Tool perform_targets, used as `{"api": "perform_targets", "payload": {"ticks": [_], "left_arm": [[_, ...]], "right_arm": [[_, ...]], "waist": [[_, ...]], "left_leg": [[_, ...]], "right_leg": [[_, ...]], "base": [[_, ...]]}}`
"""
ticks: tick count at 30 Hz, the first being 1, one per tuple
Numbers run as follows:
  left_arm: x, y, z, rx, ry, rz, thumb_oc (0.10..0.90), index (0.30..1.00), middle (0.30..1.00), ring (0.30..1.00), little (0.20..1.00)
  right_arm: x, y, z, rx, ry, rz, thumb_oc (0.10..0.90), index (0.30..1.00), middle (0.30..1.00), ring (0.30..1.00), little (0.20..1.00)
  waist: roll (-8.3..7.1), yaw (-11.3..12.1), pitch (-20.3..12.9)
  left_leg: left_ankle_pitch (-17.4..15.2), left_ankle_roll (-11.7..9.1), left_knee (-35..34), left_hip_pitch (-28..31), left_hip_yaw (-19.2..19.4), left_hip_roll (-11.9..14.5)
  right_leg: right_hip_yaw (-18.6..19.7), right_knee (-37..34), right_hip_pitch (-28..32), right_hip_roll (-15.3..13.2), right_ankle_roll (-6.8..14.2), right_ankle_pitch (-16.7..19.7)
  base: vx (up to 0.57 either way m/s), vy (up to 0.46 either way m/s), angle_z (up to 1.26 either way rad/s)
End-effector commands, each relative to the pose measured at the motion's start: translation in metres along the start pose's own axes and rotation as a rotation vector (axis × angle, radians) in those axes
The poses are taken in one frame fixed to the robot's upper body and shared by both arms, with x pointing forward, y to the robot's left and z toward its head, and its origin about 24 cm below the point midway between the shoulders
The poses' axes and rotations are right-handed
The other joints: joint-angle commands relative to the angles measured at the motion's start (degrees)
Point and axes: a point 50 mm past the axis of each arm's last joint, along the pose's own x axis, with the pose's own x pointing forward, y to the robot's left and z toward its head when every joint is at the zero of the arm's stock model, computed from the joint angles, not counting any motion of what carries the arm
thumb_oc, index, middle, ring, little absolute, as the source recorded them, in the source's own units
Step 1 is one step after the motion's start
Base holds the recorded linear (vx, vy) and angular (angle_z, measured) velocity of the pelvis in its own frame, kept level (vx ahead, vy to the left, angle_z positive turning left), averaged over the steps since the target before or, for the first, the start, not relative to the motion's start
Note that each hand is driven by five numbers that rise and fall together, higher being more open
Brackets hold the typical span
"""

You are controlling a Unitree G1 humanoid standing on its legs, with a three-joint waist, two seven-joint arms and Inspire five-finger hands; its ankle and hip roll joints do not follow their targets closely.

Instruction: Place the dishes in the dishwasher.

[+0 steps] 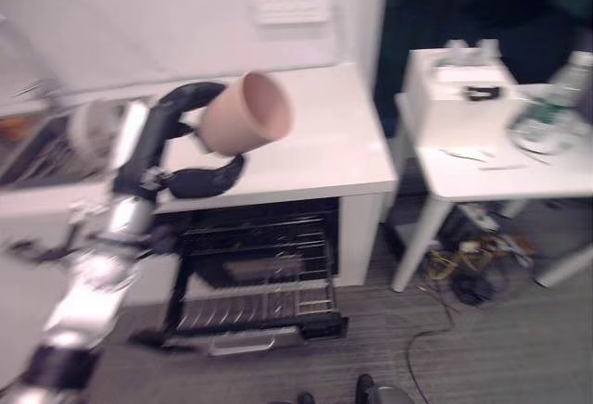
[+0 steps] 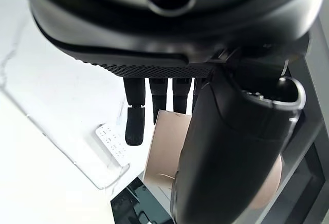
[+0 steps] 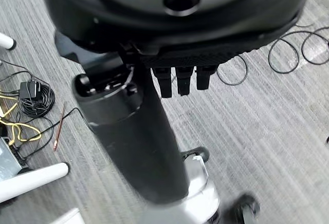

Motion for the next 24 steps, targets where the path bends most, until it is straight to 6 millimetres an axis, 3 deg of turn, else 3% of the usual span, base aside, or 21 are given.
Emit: {"api": "perform_targets", "payload": {"ticks": [1, 4, 7, 8, 15, 16, 17, 20, 24], "left_arm": [[0.016, 0.042, 0.039, 0.043, -0.198, 0.091, 0.400, 0.300, 0.300, 0.300, 0.300], [0.020, 0.035, 0.036, 0.020, -0.185, 0.059, 0.400, 0.300, 0.300, 0.300, 0.300], [0.022, 0.025, 0.033, 0.022, -0.167, 0.037, 0.400, 0.300, 0.300, 0.300, 0.300], [0.020, 0.015, 0.029, 0.013, -0.151, 0.044, 0.400, 0.300, 0.300, 0.300, 0.300], [0.017, 0.010, 0.028, 0.028, -0.140, 0.003, 0.400, 0.300, 0.300, 0.300, 0.300], [0.015, 0.010, 0.029, 0.023, -0.141, 0.003, 0.400, 0.300, 0.300, 0.300, 0.300], [0.012, 0.012, 0.028, -0.016, -0.136, 0.017, 0.400, 0.300, 0.300, 0.300, 0.300], [0.008, 0.014, 0.025, -0.078, -0.125, 0.032, 0.400, 0.300, 0.300, 0.300, 0.300], [-0.001, 0.004, 0.012, -0.325, -0.075, 0.056, 0.400, 0.300, 0.300, 0.300, 0.300]], "right_arm": [[0.000, -0.013, 0.027, -0.005, -0.135, -0.027, 0.800, 0.900, 0.900, 0.900, 0.900], [-0.001, -0.013, 0.027, 0.080, -0.157, -0.032, 0.800, 0.900, 0.900, 0.900, 0.900], [-0.001, -0.008, 0.034, 0.137, -0.199, -0.039, 0.800, 0.900, 0.900, 0.900, 0.900], [-0.003, -0.003, 0.045, 0.146, -0.258, -0.057, 0.800, 0.900, 0.900, 0.900, 0.900], [-0.013, -0.002, 0.083, 0.183, -0.446, -0.021, 0.800, 0.900, 0.900, 0.900, 0.900], [-0.016, -0.002, 0.091, 0.199, -0.494, -0.019, 0.800, 0.900, 0.900, 0.900, 0.900], [-0.027, -0.004, 0.116, 0.253, -0.621, -0.028, 0.800, 0.900, 0.900, 0.900, 0.900], [-0.041, -0.010, 0.138, 0.313, -0.741, -0.030, 0.800, 0.900, 0.900, 0.900, 0.900], [-0.078, -0.011, 0.179, 0.443, -1.016, 0.013, 0.800, 0.900, 0.900, 0.900, 0.900]], "waist": [[1.79, -2.00, -0.44], [1.90, -2.30, -0.81], [1.15, -2.06, -0.88], [0.83, -1.48, -0.98], [-0.52, -0.58, -1.24], [-0.68, -0.46, -1.45], [-0.92, -0.73, -1.77], [-1.08, -1.30, -2.11], [-1.31, -2.71, -2.59]], "left_leg": [[-0.13, 0.03, 7.36, -3.73, -2.57, 3.04], [-1.36, 0.15, 7.36, -3.52, -2.55, 2.55], [-3.34, 1.56, 7.36, -2.94, -2.74, 0.48], [-4.02, 2.96, 7.36, -3.10, -2.92, -0.32], [-4.45, 3.36, 7.36, -3.35, -2.52, -0.13], [-4.41, 3.16, 7.36, -3.40, -2.34, 0.14], [-4.35, 2.83, 7.36, -3.42, -2.12, 0.53], [-4.42, 2.59, 7.36, -3.31, -2.17, 0.75], [-4.42, 2.25, 7.36, -2.81, -2.03, 1.06]], "right_leg": [[2.01, -0.66, 5.34, 0.38, 7.48, -2.92], [1.74, -0.66, 5.00, -1.73, 9.10, -1.46], [2.31, -0.66, 4.41, -3.80, 11.09, 0.49], [2.97, -0.66, 4.43, -3.77, 11.79, 1.29], [1.96, -0.66, 4.79, -2.63, 10.96, 0.14], [1.69, -0.66, 4.86, -2.54, 10.81, -0.19], [1.86, -0.66, 4.97, -1.93, 10.30, -0.97], [2.46, -0.66, 5.01, -1.10, 9.81, -1.62], [3.69, -0.66, 4.69, -0.03, 9.30, -2.07]], "base": [[-0.06, 0.412, -0.10], [-0.01, 0.193, 0.03], [0.01, 0.101, 0.09], [0.01, 0.042, 0.20], [0.01, -0.084, 0.14], [0.00, -0.164, 0.10], [0.00, -0.179, 0.03], [0.00, -0.074, -0.02], [0.00, -0.022, -0.02]]}}
